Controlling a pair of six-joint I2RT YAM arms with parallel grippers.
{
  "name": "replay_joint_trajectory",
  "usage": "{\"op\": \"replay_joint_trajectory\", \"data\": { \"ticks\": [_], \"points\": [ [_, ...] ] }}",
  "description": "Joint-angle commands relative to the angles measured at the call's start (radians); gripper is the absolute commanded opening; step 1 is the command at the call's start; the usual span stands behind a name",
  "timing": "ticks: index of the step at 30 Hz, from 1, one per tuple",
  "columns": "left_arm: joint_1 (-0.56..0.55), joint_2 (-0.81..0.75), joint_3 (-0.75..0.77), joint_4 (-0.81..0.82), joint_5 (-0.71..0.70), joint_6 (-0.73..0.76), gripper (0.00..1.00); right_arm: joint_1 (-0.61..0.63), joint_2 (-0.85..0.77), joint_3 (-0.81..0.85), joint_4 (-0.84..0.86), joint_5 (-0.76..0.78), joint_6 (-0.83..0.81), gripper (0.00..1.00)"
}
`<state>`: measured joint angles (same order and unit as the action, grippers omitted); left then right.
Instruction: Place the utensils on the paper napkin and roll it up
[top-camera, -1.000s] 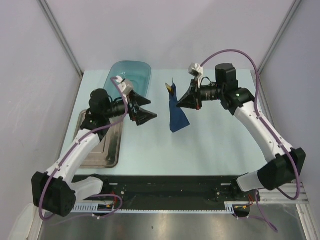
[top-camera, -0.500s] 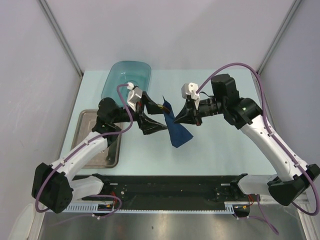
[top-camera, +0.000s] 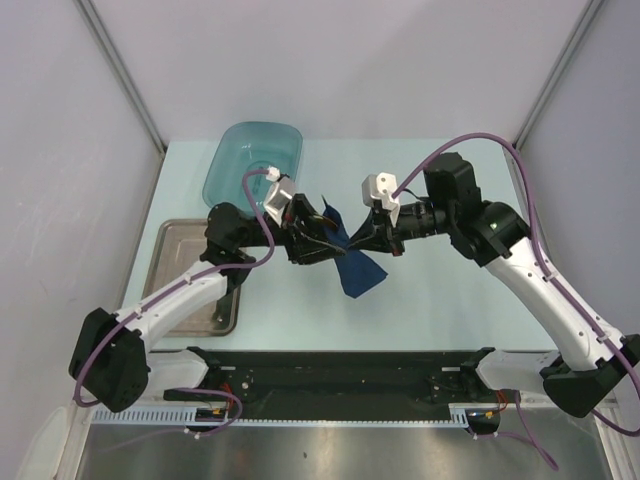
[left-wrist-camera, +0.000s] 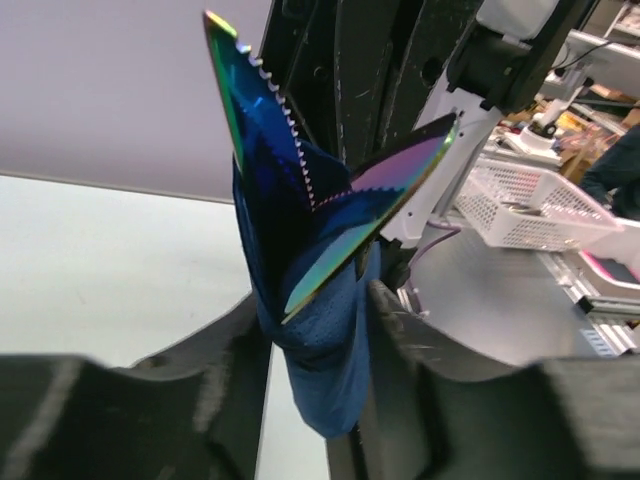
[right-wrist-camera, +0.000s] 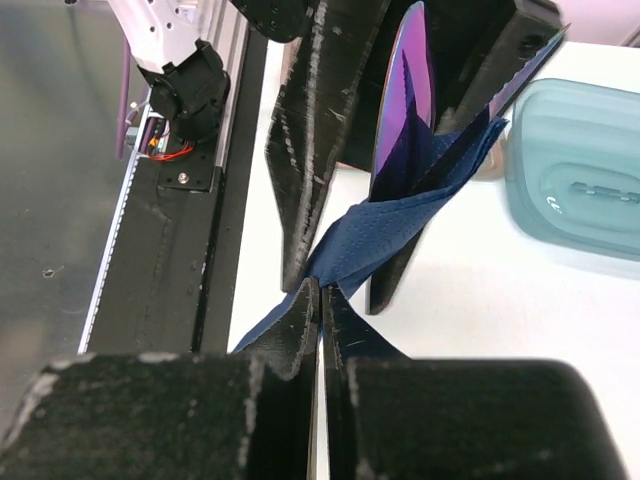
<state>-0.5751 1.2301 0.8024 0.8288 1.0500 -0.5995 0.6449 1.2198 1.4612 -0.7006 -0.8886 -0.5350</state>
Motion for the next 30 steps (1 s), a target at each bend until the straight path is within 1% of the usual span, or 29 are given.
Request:
{"op": "replay_joint_trajectory", "data": {
  "ticks": [1, 2, 3, 6, 9, 11, 12, 13, 15, 16, 18, 19, 21, 23, 24, 25, 28, 30],
  "points": [
    [-0.011, 0.006, -0.006, 0.111, 0.016, -0.039, 0.35, 0.010, -0.043, 0.045, 0.075, 0.010, 0.001, 0.00],
    [-0.009, 0.012, -0.008, 0.121, 0.019, -0.046, 0.31, 0.012, -0.043, 0.042, 0.076, 0.011, 0.006, 0.00],
    [-0.011, 0.014, -0.011, 0.131, 0.025, -0.052, 0.20, 0.012, -0.045, 0.038, 0.078, 0.016, 0.012, 0.00],
    [-0.008, 0.022, -0.016, 0.173, 0.039, -0.075, 0.07, 0.013, -0.060, 0.018, 0.104, 0.030, 0.038, 0.00],
    [-0.008, 0.016, -0.009, 0.156, 0.045, -0.068, 0.00, 0.013, -0.075, 0.002, 0.121, 0.049, 0.049, 0.00],
    [0.000, 0.012, -0.006, 0.132, 0.042, -0.060, 0.00, 0.013, -0.085, -0.007, 0.124, 0.063, 0.056, 0.00],
    [0.001, 0.009, -0.003, 0.124, 0.041, -0.060, 0.00, 0.013, -0.089, -0.010, 0.122, 0.083, 0.070, 0.06],
    [0.010, 0.008, -0.002, 0.116, 0.038, -0.059, 0.00, 0.015, -0.094, -0.012, 0.121, 0.092, 0.076, 0.24],
    [0.018, 0.006, 0.004, 0.099, 0.024, -0.059, 0.00, 0.012, -0.111, -0.016, 0.101, 0.121, 0.082, 0.47],
    [0.029, 0.011, 0.009, 0.093, 0.021, -0.062, 0.00, 0.010, -0.118, -0.018, 0.089, 0.131, 0.081, 0.62],
    [0.037, 0.017, 0.033, 0.078, 0.019, -0.060, 0.00, 0.004, -0.144, -0.032, 0.046, 0.160, 0.079, 0.73],
    [0.044, 0.023, 0.041, 0.076, 0.022, -0.057, 0.00, 0.002, -0.152, -0.038, 0.033, 0.171, 0.086, 0.75],
    [0.052, 0.031, 0.069, 0.064, 0.033, -0.054, 0.00, -0.014, -0.170, -0.051, -0.023, 0.171, 0.086, 0.75],
    [0.057, 0.043, 0.084, 0.056, 0.041, -0.054, 0.00, -0.024, -0.181, -0.056, -0.075, 0.172, 0.089, 0.72],
    [0.058, 0.045, 0.093, 0.056, 0.042, -0.056, 0.00, -0.030, -0.184, -0.064, -0.088, 0.168, 0.087, 0.70],
    [0.058, 0.046, 0.096, 0.056, 0.042, -0.057, 0.00, -0.033, -0.192, -0.070, -0.100, 0.166, 0.084, 0.63],
    [0.058, 0.055, 0.103, 0.073, 0.032, -0.066, 0.00, -0.037, -0.190, -0.091, -0.131, 0.169, 0.079, 0.57],
    [0.058, 0.065, 0.110, 0.092, 0.031, -0.082, 0.00, -0.045, -0.184, -0.110, -0.148, 0.180, 0.079, 0.57]
  ]
}}
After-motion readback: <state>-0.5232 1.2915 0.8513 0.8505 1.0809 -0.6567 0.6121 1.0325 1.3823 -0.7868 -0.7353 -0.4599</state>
